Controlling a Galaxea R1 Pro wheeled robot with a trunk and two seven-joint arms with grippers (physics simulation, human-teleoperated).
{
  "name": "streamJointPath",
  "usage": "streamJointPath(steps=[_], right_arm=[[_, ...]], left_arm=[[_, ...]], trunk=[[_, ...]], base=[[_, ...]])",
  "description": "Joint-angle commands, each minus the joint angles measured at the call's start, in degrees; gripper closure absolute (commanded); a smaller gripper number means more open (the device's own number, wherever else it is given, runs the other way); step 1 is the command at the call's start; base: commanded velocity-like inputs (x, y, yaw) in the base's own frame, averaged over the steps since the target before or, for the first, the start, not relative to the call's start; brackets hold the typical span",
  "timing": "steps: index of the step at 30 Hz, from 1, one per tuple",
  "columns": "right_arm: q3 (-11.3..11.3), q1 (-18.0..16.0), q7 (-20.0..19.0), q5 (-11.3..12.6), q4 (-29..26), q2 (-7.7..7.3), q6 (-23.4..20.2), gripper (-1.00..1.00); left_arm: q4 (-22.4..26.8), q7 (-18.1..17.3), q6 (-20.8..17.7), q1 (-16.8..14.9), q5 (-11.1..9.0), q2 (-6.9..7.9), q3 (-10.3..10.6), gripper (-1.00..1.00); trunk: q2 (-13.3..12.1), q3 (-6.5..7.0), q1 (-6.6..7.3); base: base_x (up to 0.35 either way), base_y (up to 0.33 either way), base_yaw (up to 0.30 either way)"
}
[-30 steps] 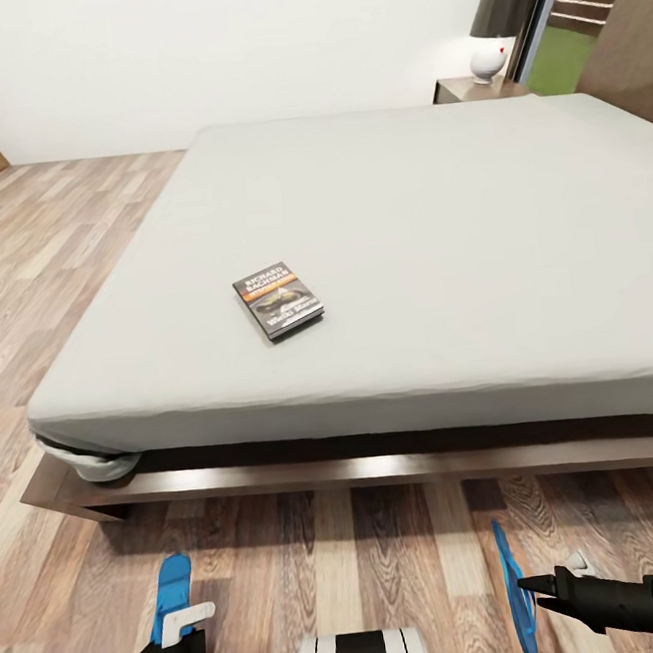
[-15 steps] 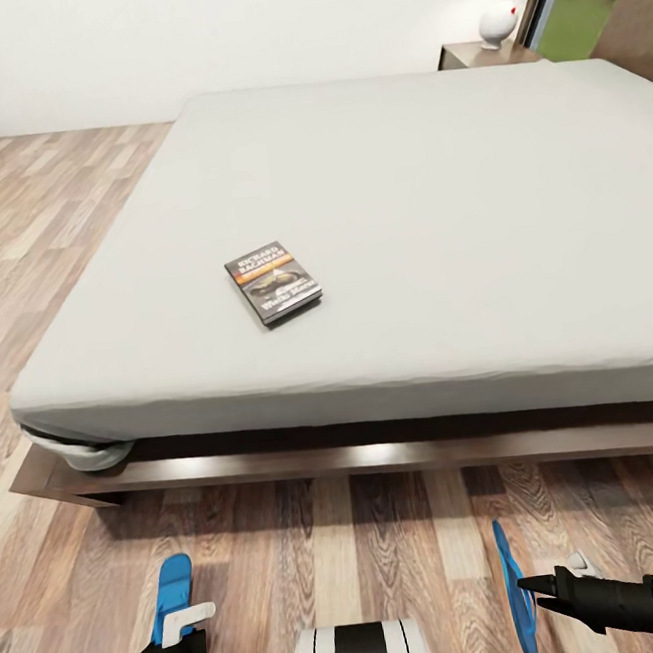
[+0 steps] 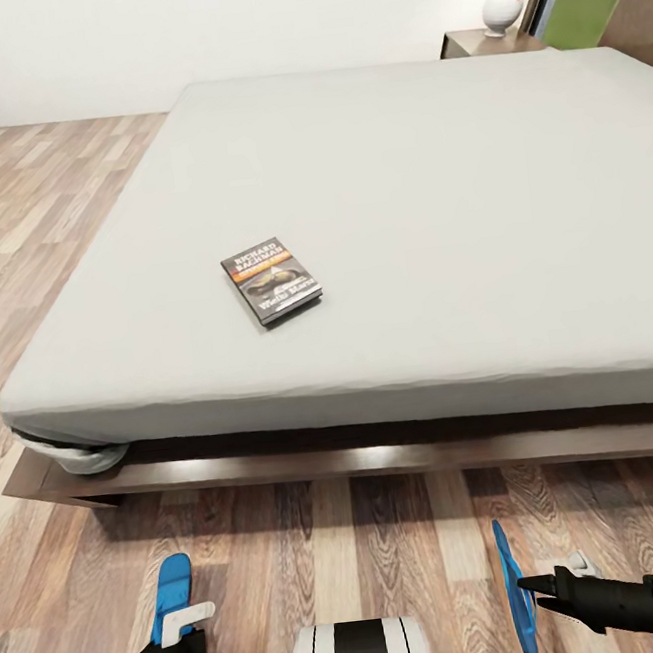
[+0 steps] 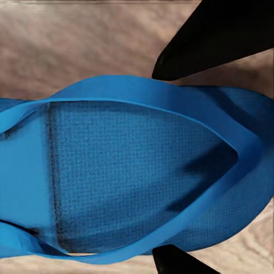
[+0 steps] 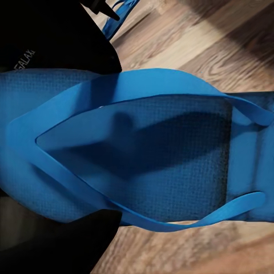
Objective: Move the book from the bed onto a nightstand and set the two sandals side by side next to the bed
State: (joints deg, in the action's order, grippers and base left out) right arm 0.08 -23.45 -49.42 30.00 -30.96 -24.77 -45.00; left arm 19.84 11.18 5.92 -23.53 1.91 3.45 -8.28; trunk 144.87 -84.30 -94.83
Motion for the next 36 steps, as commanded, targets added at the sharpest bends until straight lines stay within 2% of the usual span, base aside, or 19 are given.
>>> streamJointPath(steps=[1,25,36], right_arm=[[0.01,-0.02,-0.06,0.15,0.01,-0.02,-0.26,1.00],[0.01,-0.02,-0.06,0.15,0.02,-0.02,-0.17,1.00],[0.01,-0.02,-0.06,0.15,0.02,-0.02,-0.17,1.00]], left_arm=[[-0.04,0.03,0.25,-0.03,0.20,-0.02,-0.21,1.00],[-0.03,-0.01,0.24,-0.03,0.20,-0.02,-0.22,1.00],[-0.04,0.06,0.24,-0.03,0.20,-0.02,-0.24,1.00]], trunk=[[0.01,-0.03,-0.02],[0.01,-0.03,-0.02],[0.16,-2.47,-0.30]], base=[[0.251,0.000,0.000],[0.044,0.000,0.000],[0.000,0.000,0.000]])
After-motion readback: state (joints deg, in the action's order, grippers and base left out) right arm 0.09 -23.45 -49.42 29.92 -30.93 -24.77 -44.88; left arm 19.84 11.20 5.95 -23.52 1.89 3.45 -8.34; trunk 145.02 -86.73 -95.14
